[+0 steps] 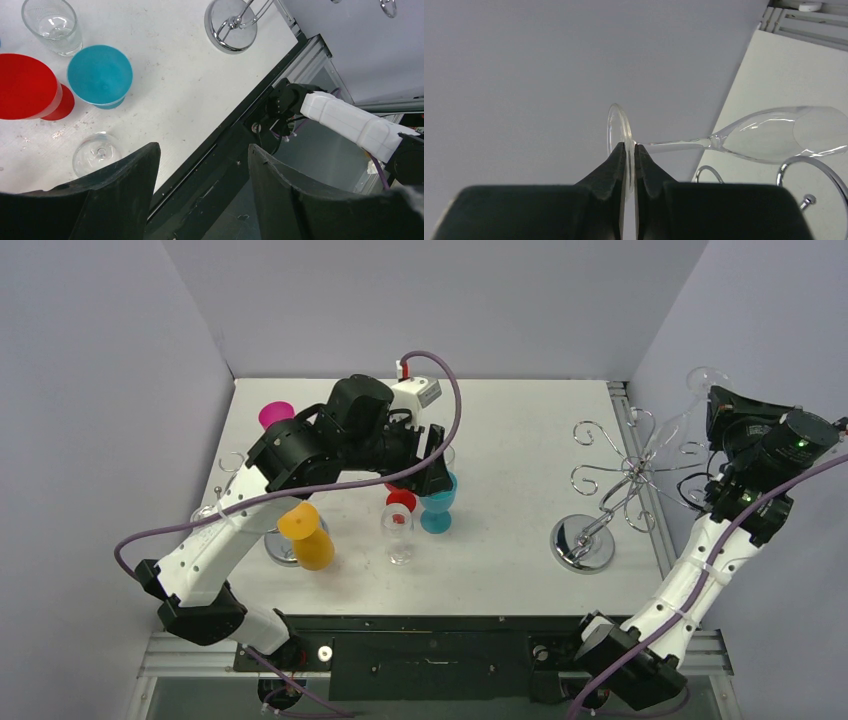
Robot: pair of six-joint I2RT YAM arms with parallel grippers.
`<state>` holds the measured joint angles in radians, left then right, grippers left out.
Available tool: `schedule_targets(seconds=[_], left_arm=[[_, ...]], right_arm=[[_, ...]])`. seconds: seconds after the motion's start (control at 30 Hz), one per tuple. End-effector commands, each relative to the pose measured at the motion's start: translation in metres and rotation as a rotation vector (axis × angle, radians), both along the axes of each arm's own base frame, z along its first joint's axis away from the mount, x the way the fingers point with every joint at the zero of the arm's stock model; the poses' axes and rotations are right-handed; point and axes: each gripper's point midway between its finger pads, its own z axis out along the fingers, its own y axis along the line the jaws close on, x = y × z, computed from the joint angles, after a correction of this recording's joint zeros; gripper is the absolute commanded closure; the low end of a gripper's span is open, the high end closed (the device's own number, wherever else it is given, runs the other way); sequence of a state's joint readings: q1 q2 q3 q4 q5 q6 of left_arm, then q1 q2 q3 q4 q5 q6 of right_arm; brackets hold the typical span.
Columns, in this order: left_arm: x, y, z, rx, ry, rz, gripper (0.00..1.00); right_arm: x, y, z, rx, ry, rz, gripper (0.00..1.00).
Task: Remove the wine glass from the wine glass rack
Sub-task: Pick up the wine glass from the wine rack, then place the wine glass at the center of the board.
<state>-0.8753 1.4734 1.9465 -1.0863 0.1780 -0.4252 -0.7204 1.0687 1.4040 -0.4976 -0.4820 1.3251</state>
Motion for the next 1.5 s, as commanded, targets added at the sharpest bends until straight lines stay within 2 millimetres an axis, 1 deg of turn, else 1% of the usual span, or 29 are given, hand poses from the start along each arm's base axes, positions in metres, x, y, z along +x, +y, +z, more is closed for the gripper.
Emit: schedule_targets(seconds=[0.0, 0.07, 0.1, 0.13, 0.27, 0.33, 0.43, 0.47, 0.5, 0.6, 0.7, 0.73, 0.77, 0.8, 0.83, 0.87, 0.9, 0.93, 1.0, 1.03, 1.07, 1.1, 1.13, 1.17, 1.27, 1.3, 1.33, 1.37, 1.47], left_arm=[[0.010, -0.010, 0.031, -0.088, -0.062, 0.024, 0.38], [0.013, -0.013, 0.034, -0.100, -0.064, 0.028, 0.38], [0.015, -0.015, 0.035, -0.103, -0.065, 0.029, 0.38], [0.016, -0.016, 0.038, -0.111, -0.068, 0.034, 0.38], [0.025, -0.019, 0.045, -0.140, -0.072, 0.058, 0.37], [0.030, -0.021, 0.048, -0.156, -0.074, 0.069, 0.37], [0.040, -0.023, 0.057, -0.197, -0.086, 0.088, 0.35], [0.042, -0.023, 0.060, -0.215, -0.083, 0.095, 0.35], [0.047, -0.023, 0.066, -0.245, -0.092, 0.098, 0.34], [0.058, -0.024, 0.084, -0.323, -0.106, 0.118, 0.33], [0.067, -0.026, 0.099, -0.383, -0.125, 0.126, 0.28], [0.068, -0.027, 0.106, -0.412, -0.137, 0.127, 0.23], [0.070, -0.028, 0.109, -0.425, -0.142, 0.127, 0.21], [0.071, -0.029, 0.117, -0.453, -0.156, 0.128, 0.16], [0.072, -0.030, 0.118, -0.461, -0.159, 0.128, 0.13], [0.074, -0.031, 0.126, -0.493, -0.174, 0.130, 0.09], [0.075, -0.032, 0.126, -0.502, -0.174, 0.128, 0.08], [0.076, -0.032, 0.134, -0.532, -0.186, 0.129, 0.05], [0.078, -0.032, 0.142, -0.571, -0.199, 0.128, 0.00], [0.080, -0.033, 0.141, -0.578, -0.197, 0.131, 0.02], [0.080, -0.031, 0.148, -0.602, -0.216, 0.132, 0.03], [0.082, -0.031, 0.146, -0.606, -0.212, 0.136, 0.03], [0.083, -0.029, 0.154, -0.632, -0.235, 0.136, 0.04], [0.085, -0.030, 0.151, -0.637, -0.227, 0.137, 0.04], [0.089, -0.026, 0.158, -0.682, -0.252, 0.137, 0.04], [0.090, -0.025, 0.159, -0.692, -0.250, 0.139, 0.04], [0.092, -0.022, 0.163, -0.711, -0.264, 0.136, 0.04], [0.092, -0.021, 0.164, -0.723, -0.263, 0.133, 0.04], [0.094, -0.013, 0.171, -0.763, -0.287, 0.113, 0.04]], right_arm=[[0.001, -0.002, 0.074, -0.113, -0.226, -0.034, 1.00], [0.001, 0.001, 0.093, -0.129, -0.281, -0.034, 1.00], [0.000, 0.002, 0.107, -0.139, -0.322, -0.034, 1.00], [0.000, 0.005, 0.115, -0.144, -0.344, -0.028, 1.00], [-0.013, 0.017, 0.164, -0.180, -0.492, -0.030, 1.00], [-0.020, 0.025, 0.184, -0.187, -0.554, -0.017, 1.00], [-0.024, 0.037, 0.204, -0.168, -0.632, 0.031, 1.00], [-0.025, 0.041, 0.207, -0.160, -0.649, 0.050, 1.00], [-0.027, 0.048, 0.214, -0.146, -0.685, 0.077, 1.00], [-0.028, 0.066, 0.220, -0.099, -0.737, 0.153, 1.00], [-0.030, 0.094, 0.228, -0.038, -0.794, 0.257, 1.00], [-0.030, 0.099, 0.229, -0.012, -0.803, 0.277, 1.00], [-0.031, 0.110, 0.231, 0.006, -0.820, 0.318, 1.00], [-0.030, 0.114, 0.231, 0.040, -0.825, 0.343, 1.00], [-0.031, 0.125, 0.233, 0.060, -0.838, 0.385, 1.00], [-0.029, 0.130, 0.231, 0.088, -0.837, 0.407, 1.00], [-0.029, 0.142, 0.230, 0.114, -0.836, 0.449, 1.00], [-0.029, 0.148, 0.230, 0.133, -0.837, 0.473, 1.00], [-0.030, 0.168, 0.228, 0.180, -0.831, 0.545, 1.00], [-0.028, 0.174, 0.225, 0.200, -0.823, 0.569, 1.00], [-0.030, 0.178, 0.226, 0.223, -0.828, 0.590, 1.00], [-0.028, 0.185, 0.221, 0.250, -0.819, 0.622, 1.00], [-0.031, 0.190, 0.223, 0.281, -0.836, 0.651, 1.00], [-0.029, 0.198, 0.218, 0.307, -0.823, 0.690, 1.00], [-0.031, 0.213, 0.215, 0.395, -0.834, 0.794, 1.00], [-0.029, 0.217, 0.211, 0.413, -0.822, 0.819, 1.00], [-0.032, 0.221, 0.212, 0.440, -0.834, 0.851, 1.00], [-0.031, 0.224, 0.208, 0.455, -0.823, 0.870, 1.00], [-0.036, 0.231, 0.205, 0.493, -0.823, 0.921, 1.00]])
